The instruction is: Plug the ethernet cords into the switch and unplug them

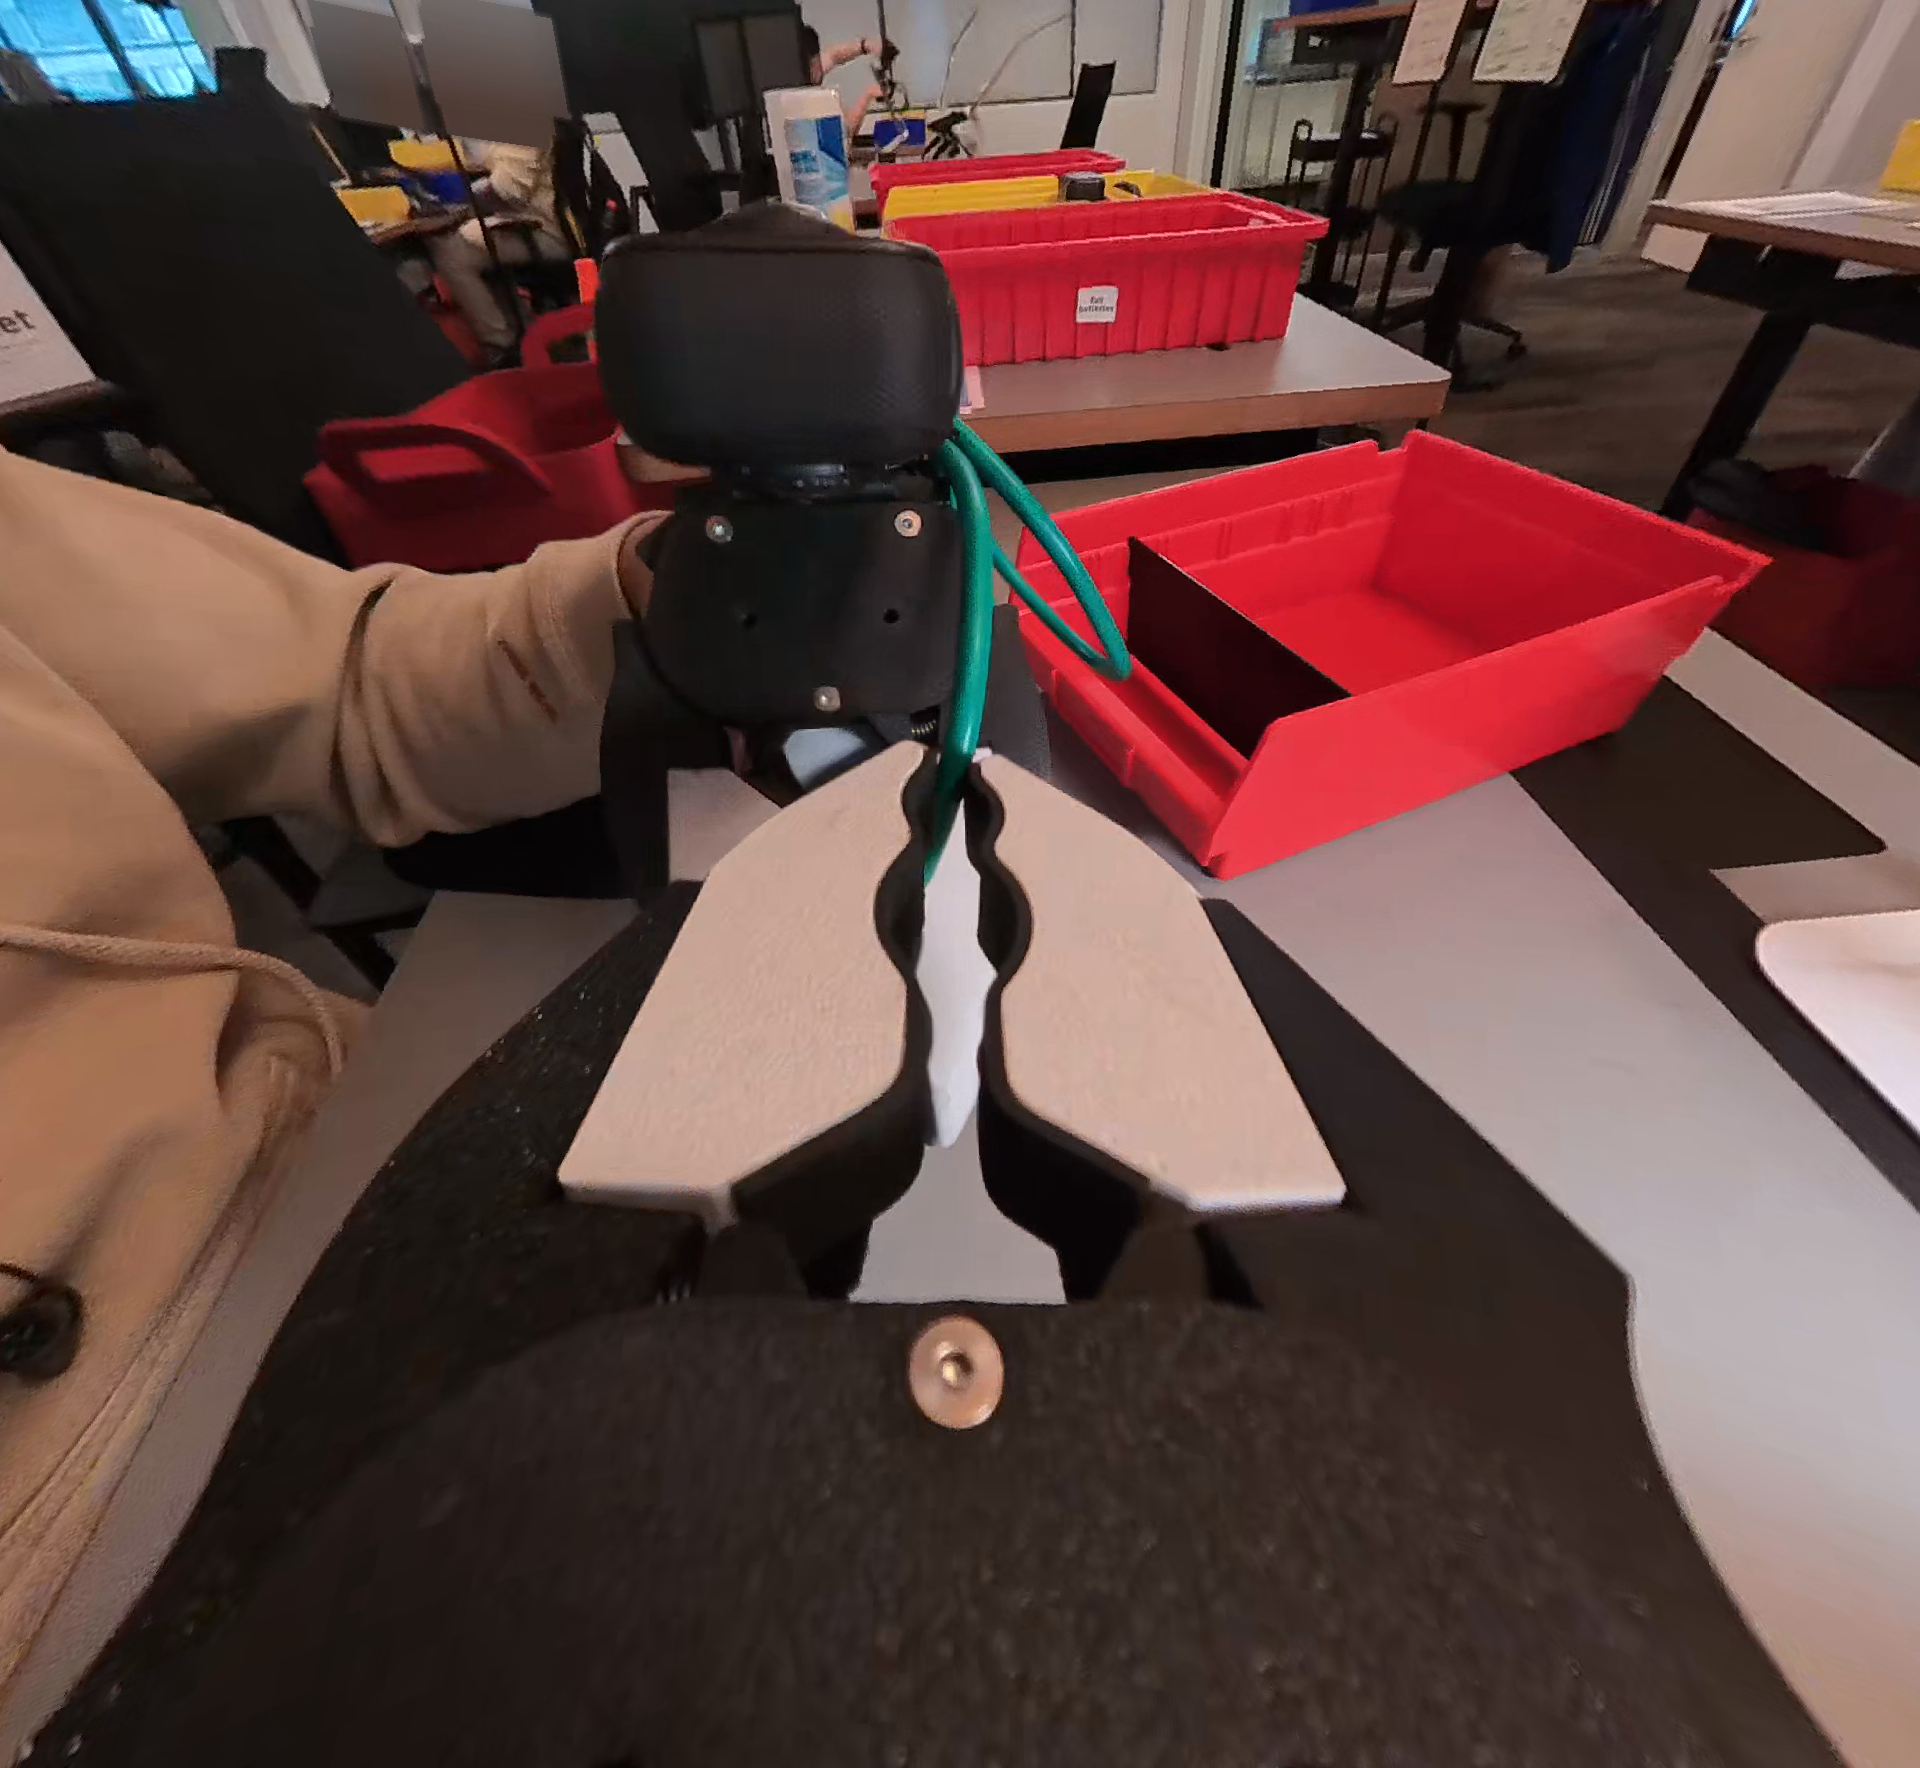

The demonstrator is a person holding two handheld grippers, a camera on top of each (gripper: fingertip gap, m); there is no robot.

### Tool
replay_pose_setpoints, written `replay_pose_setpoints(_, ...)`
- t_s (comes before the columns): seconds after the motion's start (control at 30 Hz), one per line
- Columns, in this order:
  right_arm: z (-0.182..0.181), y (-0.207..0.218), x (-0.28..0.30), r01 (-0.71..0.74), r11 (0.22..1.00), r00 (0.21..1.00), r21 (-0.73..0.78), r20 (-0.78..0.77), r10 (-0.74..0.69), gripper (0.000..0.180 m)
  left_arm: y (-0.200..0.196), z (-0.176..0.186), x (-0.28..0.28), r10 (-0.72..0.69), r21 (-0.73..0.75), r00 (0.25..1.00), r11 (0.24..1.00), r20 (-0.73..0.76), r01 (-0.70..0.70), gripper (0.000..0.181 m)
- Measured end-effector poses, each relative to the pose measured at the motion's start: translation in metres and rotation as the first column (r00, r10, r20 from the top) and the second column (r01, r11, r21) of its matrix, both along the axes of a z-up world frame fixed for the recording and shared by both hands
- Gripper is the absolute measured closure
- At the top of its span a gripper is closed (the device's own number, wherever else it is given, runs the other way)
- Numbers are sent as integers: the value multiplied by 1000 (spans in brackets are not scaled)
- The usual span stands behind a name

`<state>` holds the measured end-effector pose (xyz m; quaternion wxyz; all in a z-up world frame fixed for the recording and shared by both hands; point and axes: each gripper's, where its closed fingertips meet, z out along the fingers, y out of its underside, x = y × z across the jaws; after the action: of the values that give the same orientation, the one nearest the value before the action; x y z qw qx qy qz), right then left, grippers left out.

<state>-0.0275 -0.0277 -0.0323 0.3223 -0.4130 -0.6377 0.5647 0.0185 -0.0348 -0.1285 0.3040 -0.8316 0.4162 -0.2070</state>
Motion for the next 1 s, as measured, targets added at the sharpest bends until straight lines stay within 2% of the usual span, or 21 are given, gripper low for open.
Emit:
replay_pose_setpoints(0.2,16,4,-3,40,999,997,6,-64,-39,176,13,-6,8,15,83,1000,996,20,-17,145)
replay_pose_setpoints(0.3,28,13,2,66,998,993,11,-98,-65,176,23,-5,22,-1,198,1000,980,21,-3,143)
replay_pose_setpoints(0.37,37,19,9,91,996,986,5,-139,-89,176,32,-1,29,24,262,998,964,56,-38,143)
replay_pose_setpoints(0.53,43,27,15,150,987,981,57,-134,-141,176,47,15,44,101,365,972,915,210,-174,142)
replay_pose_setpoints(0.63,39,27,13,179,976,979,123,-117,-165,176,58,18,36,225,481,964,836,140,-265,141)
replay_pose_setpoints(0.7,38,22,16,139,984,987,112,-92,-129,176,59,23,33,269,551,961,793,69,-261,135)
replay_pose_setpoints(0.87,22,41,23,178,966,983,186,0,-181,176,47,14,38,252,444,967,869,-21,-217,121)
replay_pose_setpoints(1.0,10,58,29,199,965,975,172,63,-213,176,36,15,46,236,355,972,909,0,-221,125)
